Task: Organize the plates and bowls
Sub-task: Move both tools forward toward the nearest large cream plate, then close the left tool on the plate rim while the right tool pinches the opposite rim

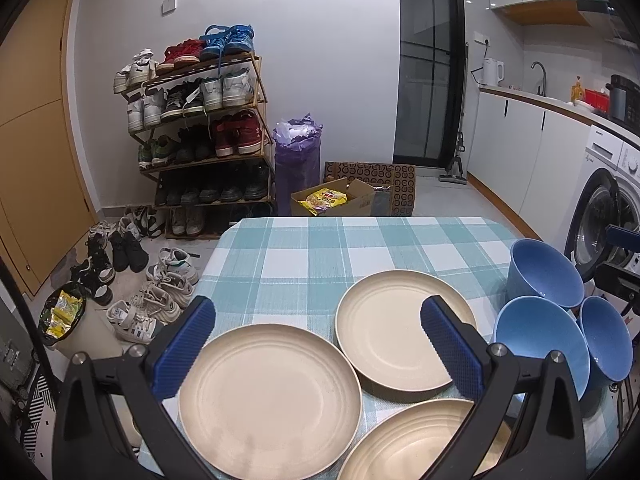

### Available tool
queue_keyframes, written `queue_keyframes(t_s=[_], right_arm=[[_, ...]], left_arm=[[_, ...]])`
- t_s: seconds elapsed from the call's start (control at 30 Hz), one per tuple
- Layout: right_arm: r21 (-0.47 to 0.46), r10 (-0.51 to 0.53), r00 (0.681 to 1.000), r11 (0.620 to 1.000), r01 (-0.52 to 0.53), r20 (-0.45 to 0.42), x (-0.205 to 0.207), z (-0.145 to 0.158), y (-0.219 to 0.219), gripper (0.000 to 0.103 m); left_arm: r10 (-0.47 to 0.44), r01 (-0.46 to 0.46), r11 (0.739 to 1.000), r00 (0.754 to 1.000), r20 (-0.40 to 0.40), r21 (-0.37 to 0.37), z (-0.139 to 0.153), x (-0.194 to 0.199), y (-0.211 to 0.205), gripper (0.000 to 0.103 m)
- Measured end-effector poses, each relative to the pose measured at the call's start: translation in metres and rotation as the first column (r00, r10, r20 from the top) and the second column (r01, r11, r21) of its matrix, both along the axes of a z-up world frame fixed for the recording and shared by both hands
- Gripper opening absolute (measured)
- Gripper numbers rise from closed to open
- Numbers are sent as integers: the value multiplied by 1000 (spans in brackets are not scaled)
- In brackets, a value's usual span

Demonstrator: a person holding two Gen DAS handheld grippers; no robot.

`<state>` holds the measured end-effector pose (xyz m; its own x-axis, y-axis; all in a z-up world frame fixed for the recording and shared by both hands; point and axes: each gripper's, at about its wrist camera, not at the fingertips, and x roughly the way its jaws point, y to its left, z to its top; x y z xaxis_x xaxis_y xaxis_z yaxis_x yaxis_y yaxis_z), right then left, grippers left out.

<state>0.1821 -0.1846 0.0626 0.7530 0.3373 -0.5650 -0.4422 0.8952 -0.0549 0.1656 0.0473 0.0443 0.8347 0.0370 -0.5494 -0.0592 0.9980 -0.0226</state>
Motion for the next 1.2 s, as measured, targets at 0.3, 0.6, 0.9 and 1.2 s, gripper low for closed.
queue_keyframes(t_s=[0.3, 0.6, 0.9, 1.2], right_arm=[[-6, 3, 1000, 1000, -3, -27, 18, 2, 5, 103], [-29, 5, 998, 1000, -7, -69, 34, -2, 11, 103], [-46, 11, 992, 999, -17, -123, 59, -8, 18, 103], [-66, 16, 981, 997, -29, -191, 85, -24, 28, 103]], left_arm=[[-13, 13, 1000, 999, -31, 3, -5, 17, -4, 103], [-38, 37, 999, 997, -69, -14, -13, 38, -7, 103], [-45, 43, 999, 994, -104, -20, -21, 56, -5, 102], [-69, 66, 998, 988, -140, -22, -32, 71, -10, 94]])
